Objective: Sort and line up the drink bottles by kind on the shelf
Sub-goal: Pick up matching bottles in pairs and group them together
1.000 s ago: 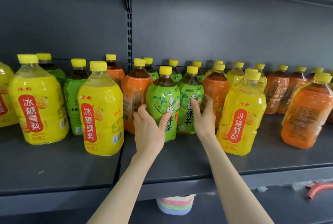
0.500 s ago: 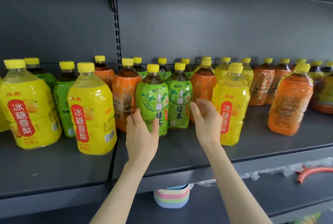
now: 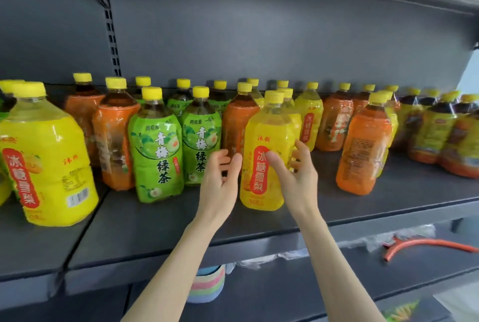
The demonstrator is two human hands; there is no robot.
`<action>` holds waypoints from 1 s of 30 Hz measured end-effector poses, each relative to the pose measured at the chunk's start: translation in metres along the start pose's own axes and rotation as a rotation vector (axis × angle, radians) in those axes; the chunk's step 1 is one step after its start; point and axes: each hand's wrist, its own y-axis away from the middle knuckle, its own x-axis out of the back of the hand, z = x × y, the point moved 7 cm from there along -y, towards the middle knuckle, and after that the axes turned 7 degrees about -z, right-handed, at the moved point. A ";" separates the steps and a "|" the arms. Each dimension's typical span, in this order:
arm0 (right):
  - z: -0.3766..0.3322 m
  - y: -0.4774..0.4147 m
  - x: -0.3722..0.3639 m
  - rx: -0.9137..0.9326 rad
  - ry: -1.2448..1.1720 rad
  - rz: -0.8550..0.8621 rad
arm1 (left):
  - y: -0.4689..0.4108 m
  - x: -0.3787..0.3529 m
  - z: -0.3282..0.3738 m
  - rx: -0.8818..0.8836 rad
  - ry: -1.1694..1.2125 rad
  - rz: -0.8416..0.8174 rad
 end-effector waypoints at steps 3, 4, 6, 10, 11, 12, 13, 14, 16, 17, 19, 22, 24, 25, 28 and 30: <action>-0.003 -0.001 -0.003 0.054 -0.139 -0.140 | -0.009 -0.028 0.001 0.022 0.160 -0.024; -0.003 -0.002 -0.008 0.078 -0.195 -0.211 | -0.009 -0.032 0.000 0.009 0.174 0.011; -0.002 -0.004 -0.013 0.111 -0.229 -0.304 | -0.006 -0.033 0.000 -0.023 0.171 0.123; 0.016 -0.018 0.006 0.086 -0.163 -0.141 | -0.002 -0.036 0.002 -0.037 0.127 0.240; 0.020 -0.025 0.017 0.081 -0.163 -0.071 | -0.002 -0.036 0.002 -0.038 0.125 0.263; 0.024 -0.035 0.024 0.065 -0.171 -0.037 | -0.003 -0.037 0.001 -0.040 0.129 0.285; 0.027 -0.045 0.027 0.041 -0.178 -0.049 | -0.003 -0.037 0.000 -0.045 0.135 0.305; 0.030 -0.055 0.024 0.014 -0.197 -0.096 | -0.003 -0.037 0.000 -0.050 0.140 0.319; 0.033 -0.067 0.012 -0.010 -0.285 -0.207 | -0.003 -0.037 -0.003 -0.052 0.133 0.330; 0.036 -0.070 0.007 -0.005 -0.308 -0.236 | -0.003 -0.037 -0.004 -0.052 0.129 0.333; 0.041 -0.074 0.003 0.022 -0.303 -0.233 | -0.004 -0.036 -0.005 -0.062 0.126 0.341; 0.043 -0.074 0.005 0.038 -0.317 -0.206 | -0.004 -0.036 -0.004 -0.082 0.125 0.356; 0.042 -0.069 0.012 0.044 -0.321 -0.171 | -0.003 -0.036 -0.003 -0.090 0.125 0.364; 0.043 -0.066 0.017 0.038 -0.319 -0.150 | -0.003 -0.035 -0.003 -0.097 0.127 0.367; 0.044 -0.056 0.038 0.042 -0.318 -0.083 | -0.002 -0.034 0.000 -0.139 0.133 0.368; 0.045 -0.053 0.054 0.061 -0.302 -0.047 | -0.002 -0.038 0.001 -0.143 0.138 0.360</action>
